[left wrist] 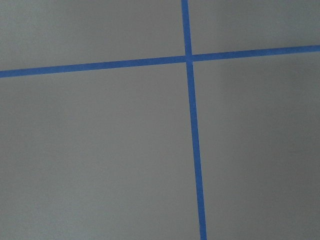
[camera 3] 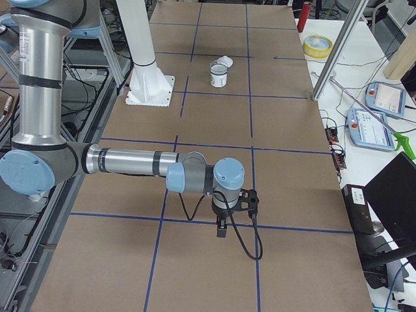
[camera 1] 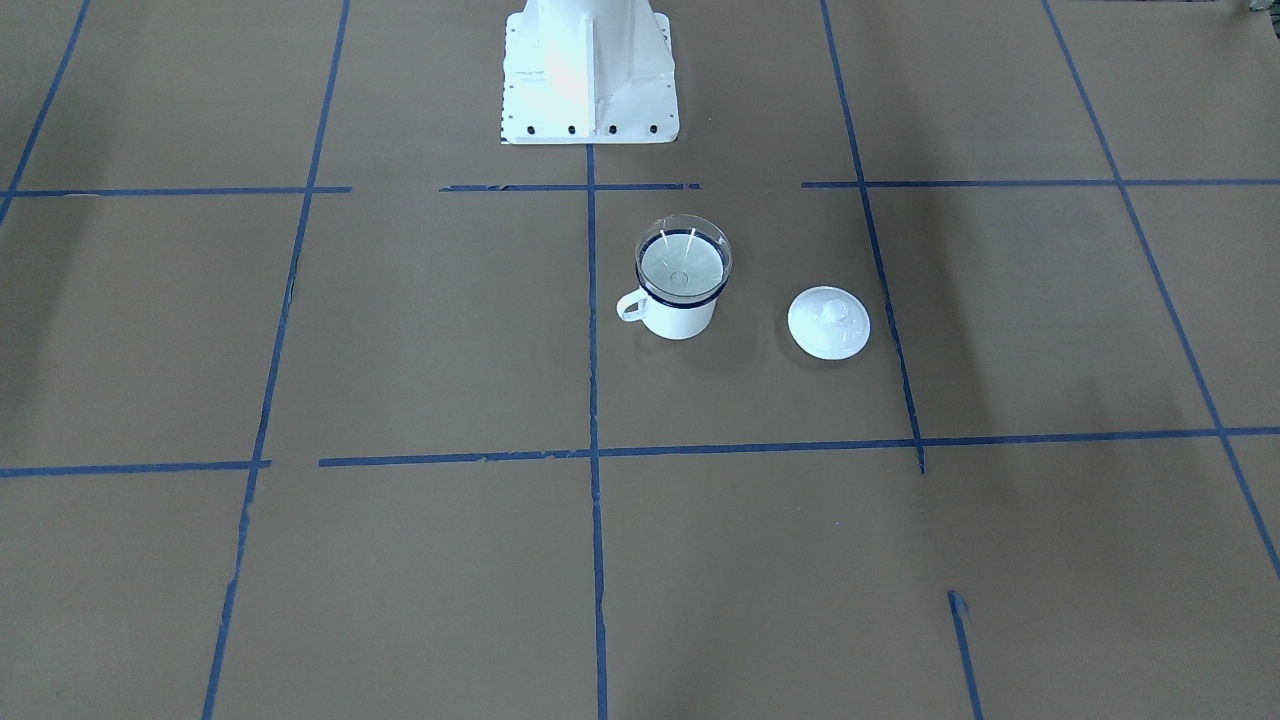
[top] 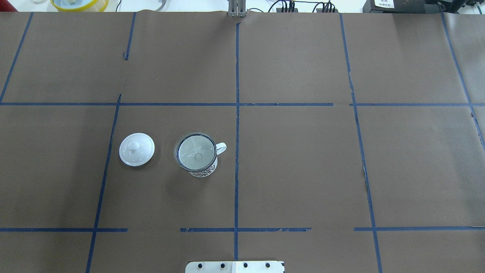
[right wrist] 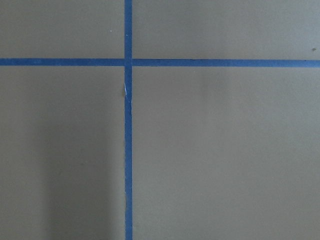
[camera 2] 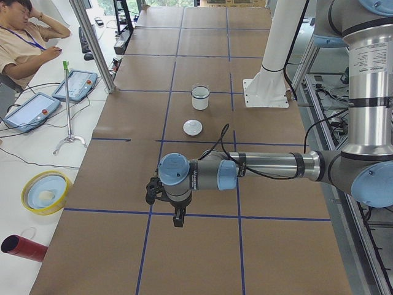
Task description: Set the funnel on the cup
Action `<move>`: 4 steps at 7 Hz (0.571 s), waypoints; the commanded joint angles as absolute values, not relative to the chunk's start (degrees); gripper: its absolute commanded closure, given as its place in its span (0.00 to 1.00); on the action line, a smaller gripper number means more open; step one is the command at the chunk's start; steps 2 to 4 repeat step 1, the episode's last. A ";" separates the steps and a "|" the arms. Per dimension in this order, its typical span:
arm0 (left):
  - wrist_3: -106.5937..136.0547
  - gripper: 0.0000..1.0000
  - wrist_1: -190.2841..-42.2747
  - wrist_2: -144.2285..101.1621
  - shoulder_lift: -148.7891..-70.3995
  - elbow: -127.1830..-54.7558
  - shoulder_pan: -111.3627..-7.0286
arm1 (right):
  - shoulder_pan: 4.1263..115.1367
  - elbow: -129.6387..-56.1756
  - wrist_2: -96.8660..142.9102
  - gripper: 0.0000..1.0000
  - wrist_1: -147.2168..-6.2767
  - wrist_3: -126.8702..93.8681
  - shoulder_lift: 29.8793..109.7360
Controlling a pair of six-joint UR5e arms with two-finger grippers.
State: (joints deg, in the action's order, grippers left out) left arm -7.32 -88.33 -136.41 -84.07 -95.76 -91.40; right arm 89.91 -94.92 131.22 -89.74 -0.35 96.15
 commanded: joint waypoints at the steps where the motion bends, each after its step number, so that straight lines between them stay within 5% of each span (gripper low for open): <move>1: -7.29 0.00 -88.33 -136.41 -84.02 -95.71 -91.41 | 89.91 -94.83 131.22 0.00 -89.74 -0.35 96.15; 4: -7.29 0.00 -88.33 -136.41 -84.02 -95.71 -91.41 | 89.91 -94.83 131.22 0.00 -89.74 -0.35 96.15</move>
